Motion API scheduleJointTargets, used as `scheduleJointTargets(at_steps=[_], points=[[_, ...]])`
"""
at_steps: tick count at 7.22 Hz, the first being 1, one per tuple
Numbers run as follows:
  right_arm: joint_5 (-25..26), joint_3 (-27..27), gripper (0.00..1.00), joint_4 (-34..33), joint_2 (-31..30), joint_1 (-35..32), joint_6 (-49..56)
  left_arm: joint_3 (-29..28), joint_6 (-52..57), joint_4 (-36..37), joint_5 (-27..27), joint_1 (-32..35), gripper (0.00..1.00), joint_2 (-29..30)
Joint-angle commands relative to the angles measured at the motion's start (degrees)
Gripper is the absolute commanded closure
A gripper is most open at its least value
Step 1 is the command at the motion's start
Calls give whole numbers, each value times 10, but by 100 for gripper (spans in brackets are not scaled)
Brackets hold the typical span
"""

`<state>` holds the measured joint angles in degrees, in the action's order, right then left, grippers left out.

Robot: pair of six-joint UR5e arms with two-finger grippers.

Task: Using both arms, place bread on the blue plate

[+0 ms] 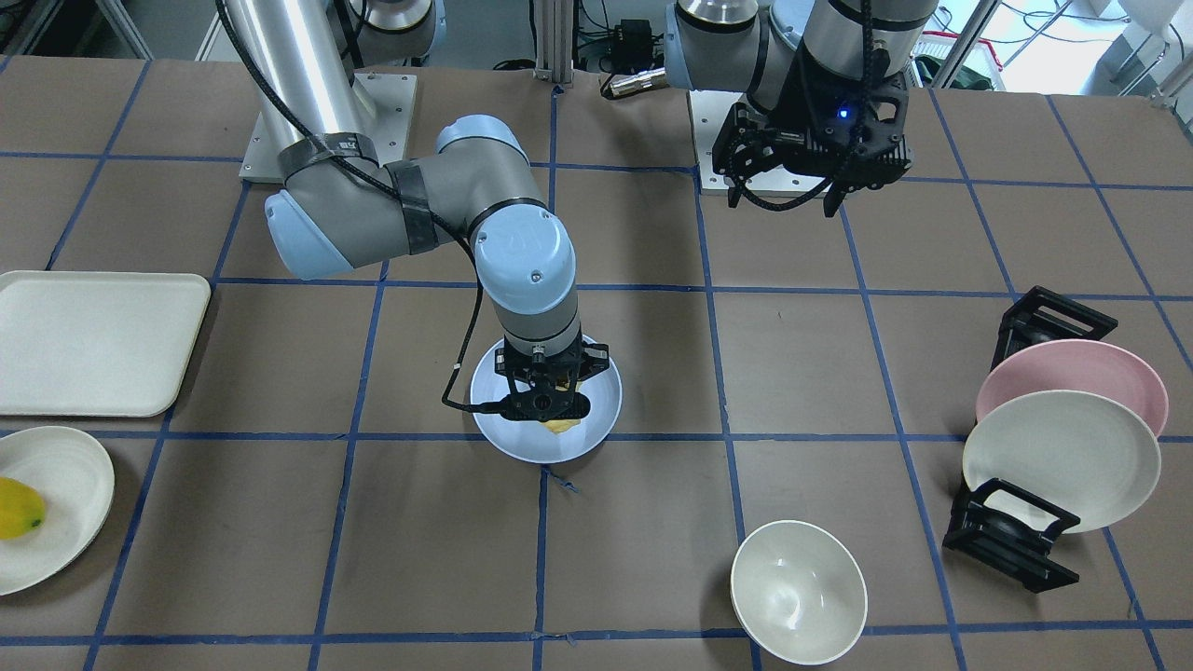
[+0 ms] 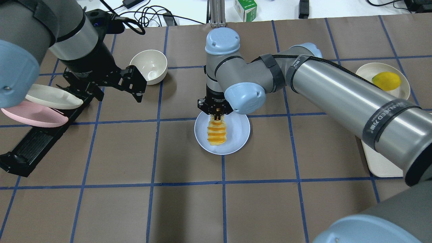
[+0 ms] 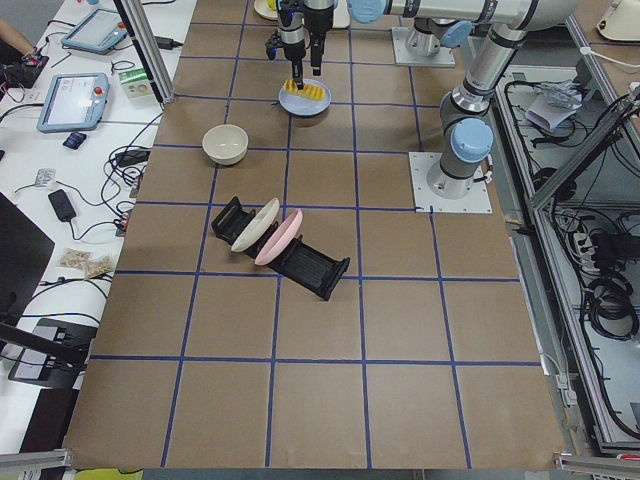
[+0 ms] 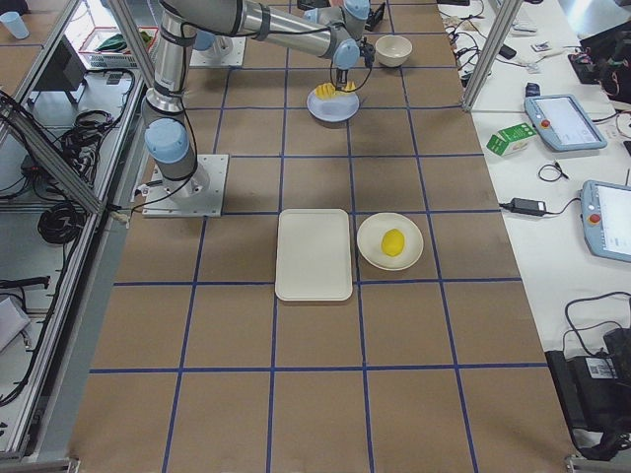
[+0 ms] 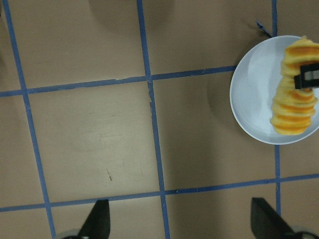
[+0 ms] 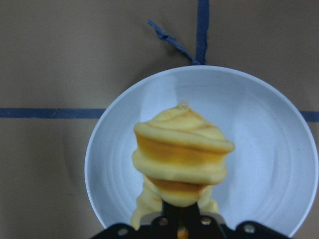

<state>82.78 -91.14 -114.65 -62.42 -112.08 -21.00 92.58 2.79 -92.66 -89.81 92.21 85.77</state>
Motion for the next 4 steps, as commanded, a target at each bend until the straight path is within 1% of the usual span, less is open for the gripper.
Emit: scheduleJointTargets(at_steps=[1,3,4], points=[[1,-2,0,-3,9,-3,10,2,0,29,2,-6,0,7],[3,-3,0,-1,8,-2,10,-3,0,23,-5,-8,0,11],[8,-3,0,0,6,-1,10,-14,-2,23,-5,-8,0,18]])
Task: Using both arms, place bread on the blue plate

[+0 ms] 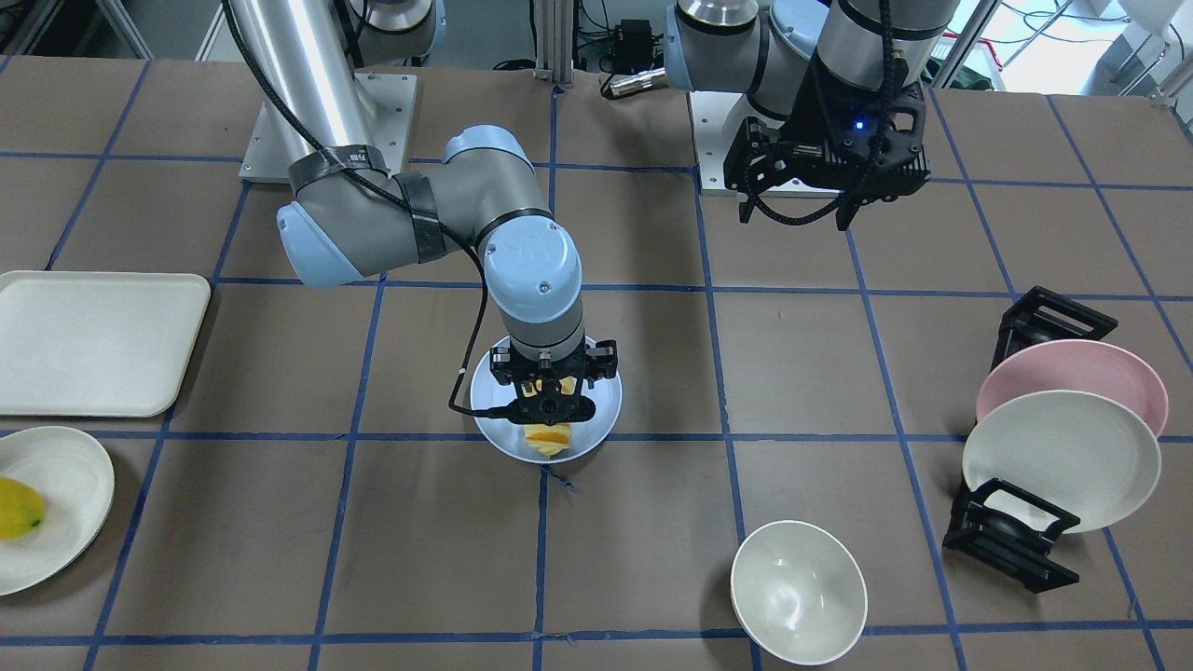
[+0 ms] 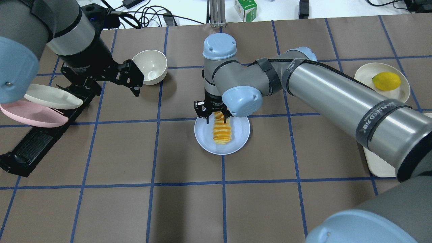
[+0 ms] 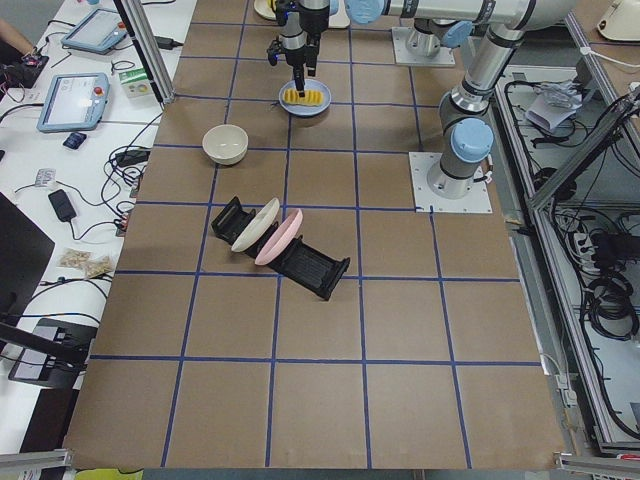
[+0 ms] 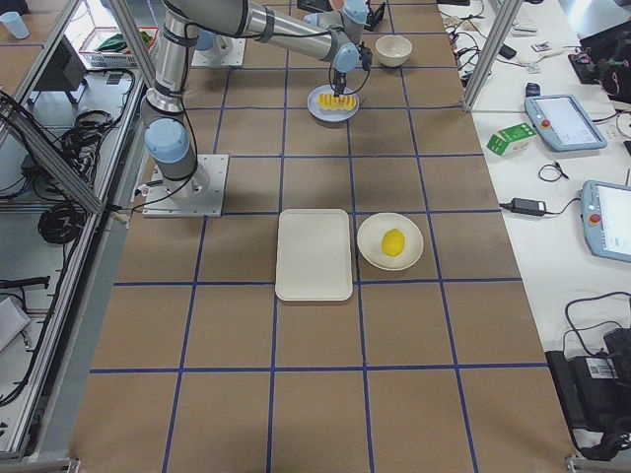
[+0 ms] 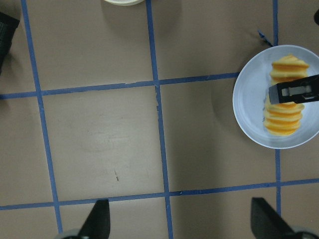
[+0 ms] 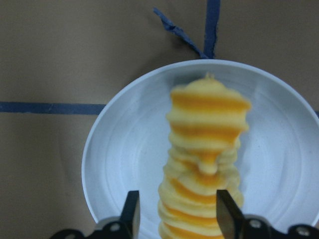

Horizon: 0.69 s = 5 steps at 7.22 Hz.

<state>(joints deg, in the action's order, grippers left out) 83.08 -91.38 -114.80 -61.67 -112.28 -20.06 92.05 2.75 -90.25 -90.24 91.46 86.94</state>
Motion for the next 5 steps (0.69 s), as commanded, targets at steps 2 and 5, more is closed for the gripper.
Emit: scheduleJointTargets(at_steps=[2,5], points=[[4,4,0,10,-27,19,1,-31,-2,-1,1,-1,0,27],[6,5,0,134,-133,130,83,-65,-7,-32,2,3,0,47]])
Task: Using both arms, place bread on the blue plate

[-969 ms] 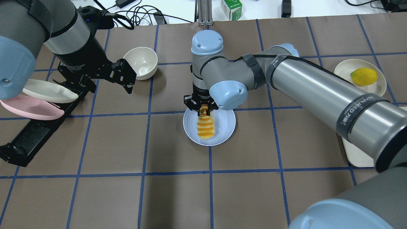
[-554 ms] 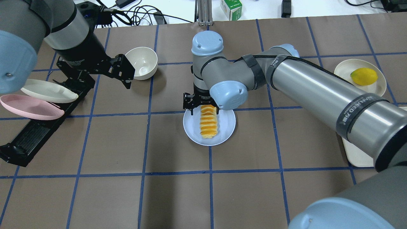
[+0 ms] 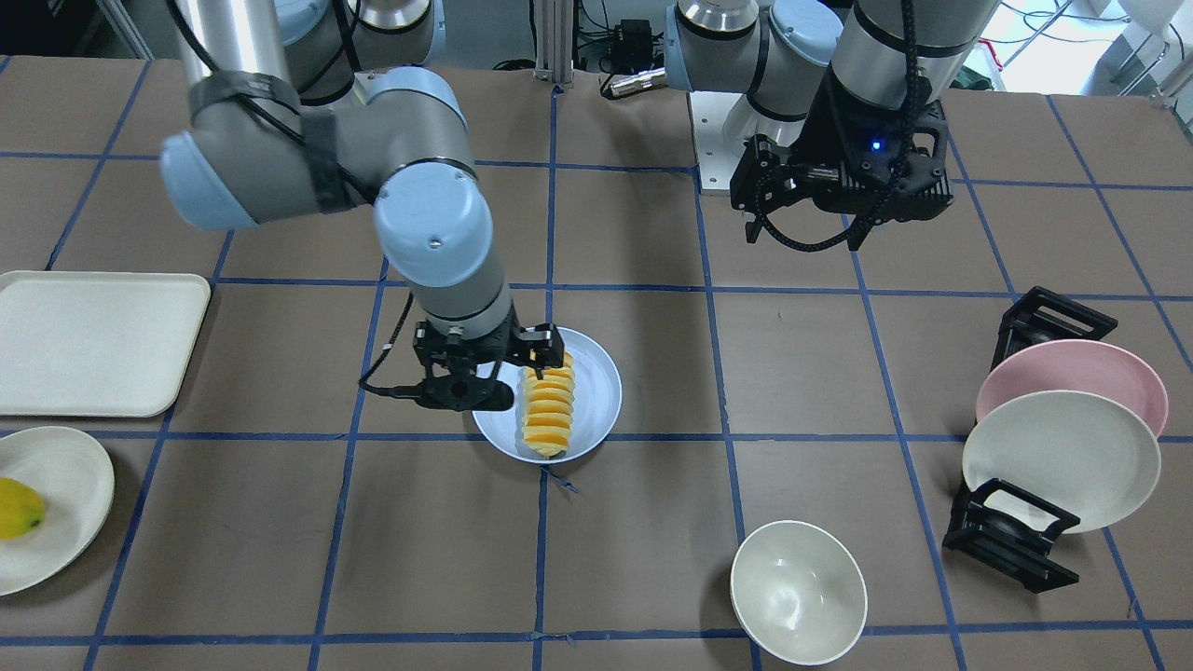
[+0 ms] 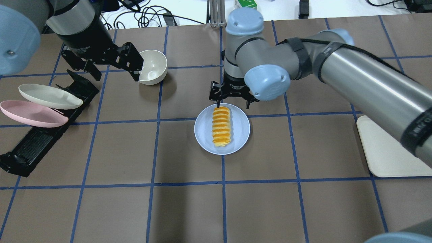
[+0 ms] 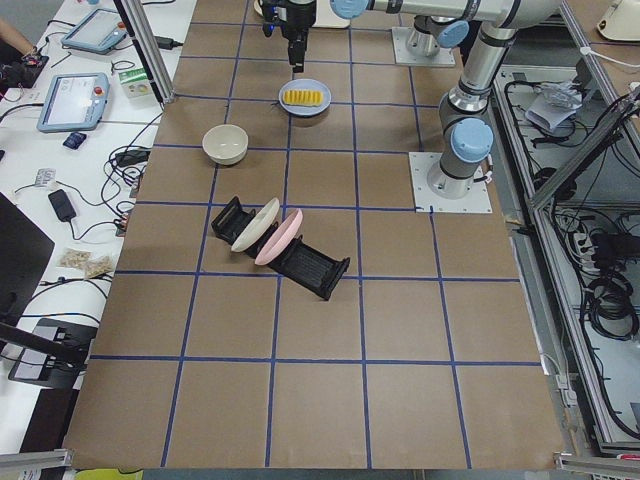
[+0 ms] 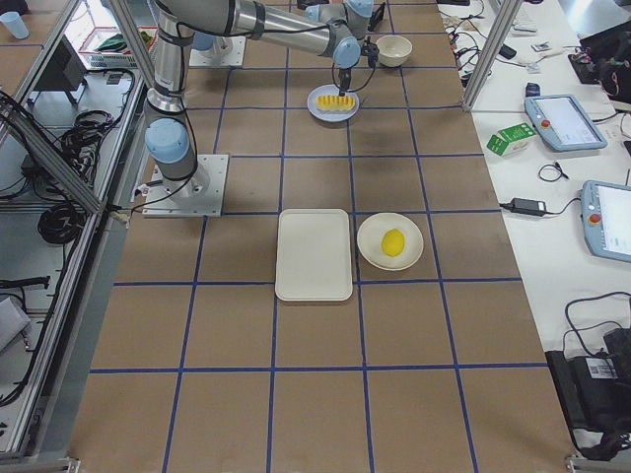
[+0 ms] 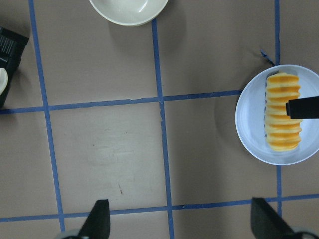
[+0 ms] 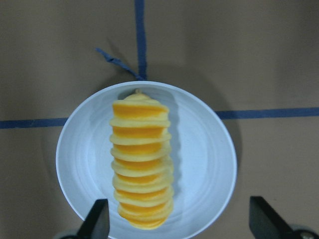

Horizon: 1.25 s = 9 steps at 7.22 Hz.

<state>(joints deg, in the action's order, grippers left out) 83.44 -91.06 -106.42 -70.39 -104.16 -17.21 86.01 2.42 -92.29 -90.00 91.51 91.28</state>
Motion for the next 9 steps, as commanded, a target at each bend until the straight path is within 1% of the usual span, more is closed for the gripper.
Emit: scheduleJointTargets(at_steps=[1,2,3,4,5,9], points=[[3,2,0,81,-81,90,67,-4,-8,-11,1,5,0,0],[2,1,0,123,-114,120,70,0,-8,-11,2,5,0,0],[14,3,0,148,-149,136,72,3,-9,-10,3,5,0,0],[33,1,0,161,-188,142,69,4,-10,-10,4,5,0,-1],[42,-2,0,180,-205,142,71,4,-13,-10,4,5,0,-1],[43,-3,0,180,-205,163,70,5,-13,-10,5,2,0,-9]])
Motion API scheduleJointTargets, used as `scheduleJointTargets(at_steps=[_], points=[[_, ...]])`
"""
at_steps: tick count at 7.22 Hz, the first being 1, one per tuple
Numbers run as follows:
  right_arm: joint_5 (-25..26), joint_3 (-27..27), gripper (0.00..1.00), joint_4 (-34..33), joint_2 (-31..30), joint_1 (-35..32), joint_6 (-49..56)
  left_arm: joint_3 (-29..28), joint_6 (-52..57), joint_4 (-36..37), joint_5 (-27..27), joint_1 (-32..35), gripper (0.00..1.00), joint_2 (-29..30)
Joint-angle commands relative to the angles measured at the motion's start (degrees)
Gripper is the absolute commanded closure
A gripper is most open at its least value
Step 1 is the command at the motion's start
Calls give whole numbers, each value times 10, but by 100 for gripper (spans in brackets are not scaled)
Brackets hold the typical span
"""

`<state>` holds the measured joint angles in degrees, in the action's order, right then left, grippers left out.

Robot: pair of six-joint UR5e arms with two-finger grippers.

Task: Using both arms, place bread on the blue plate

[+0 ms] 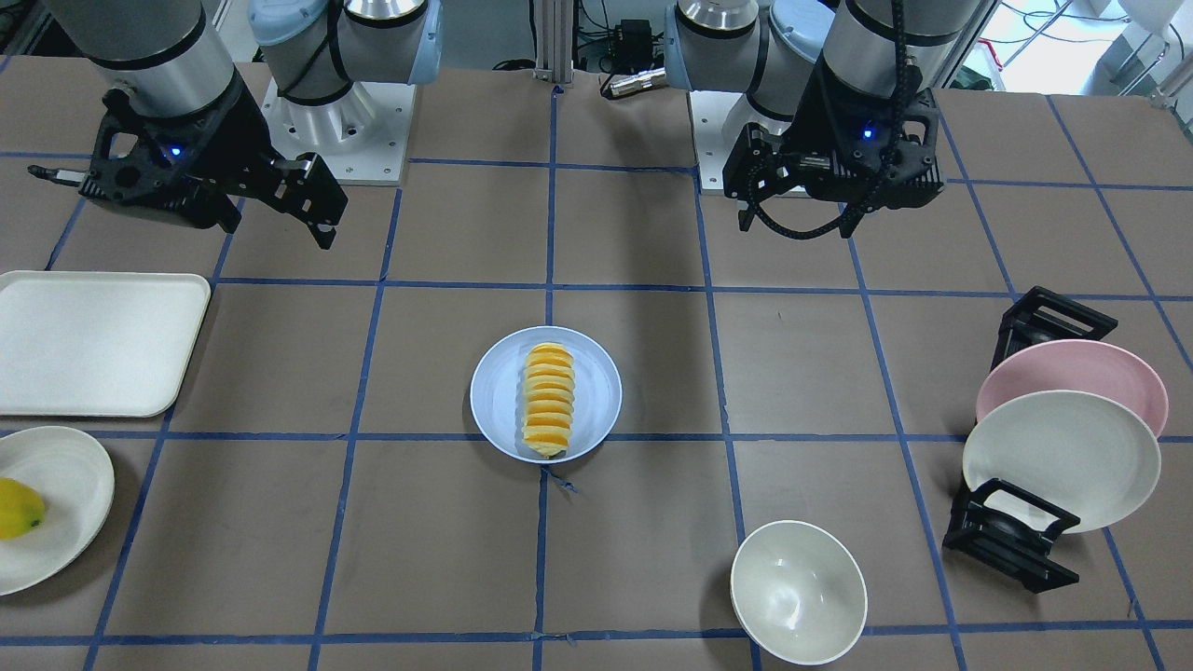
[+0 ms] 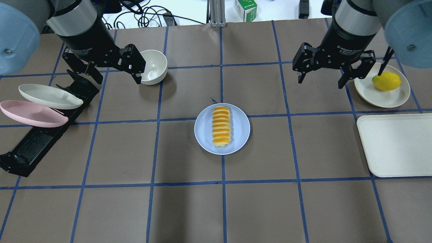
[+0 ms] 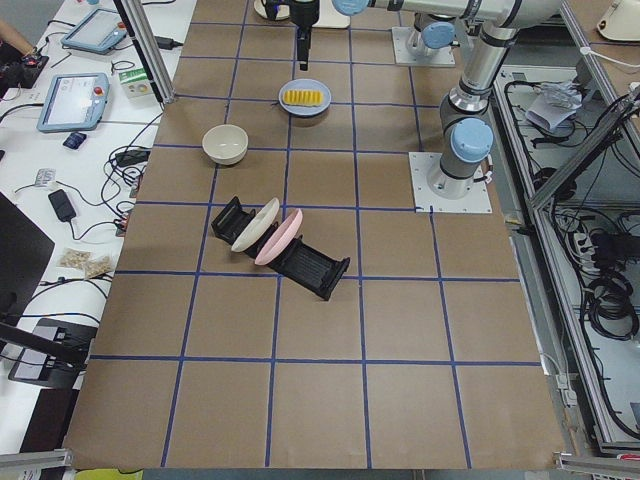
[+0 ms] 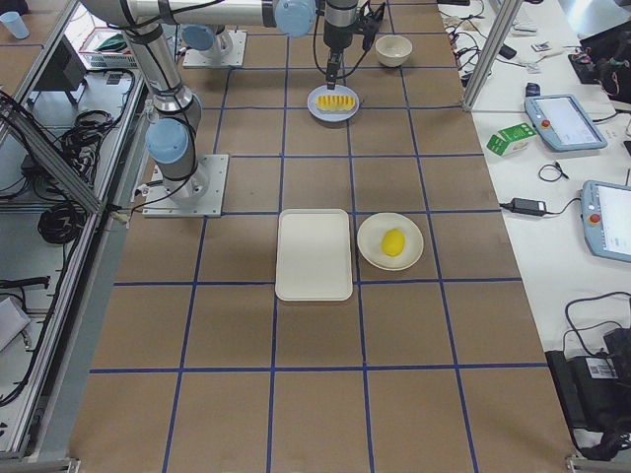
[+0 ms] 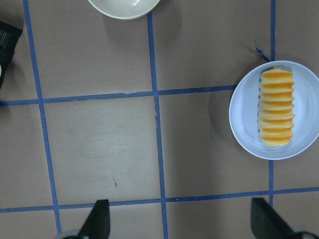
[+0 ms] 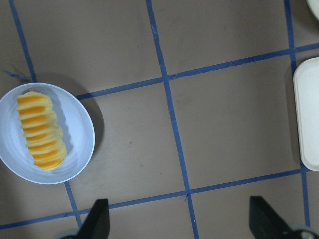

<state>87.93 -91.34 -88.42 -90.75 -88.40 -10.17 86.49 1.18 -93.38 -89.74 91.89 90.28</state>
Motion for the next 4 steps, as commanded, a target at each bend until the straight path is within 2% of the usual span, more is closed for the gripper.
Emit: scheduleJointTargets(at_steps=[1,4], points=[[0,-2,0,10,-2,4,0,-1,0,4,3,0,0,12],[2,-1,0,10,-2,4,-4,-3,8,4,-3,3,0,15]])
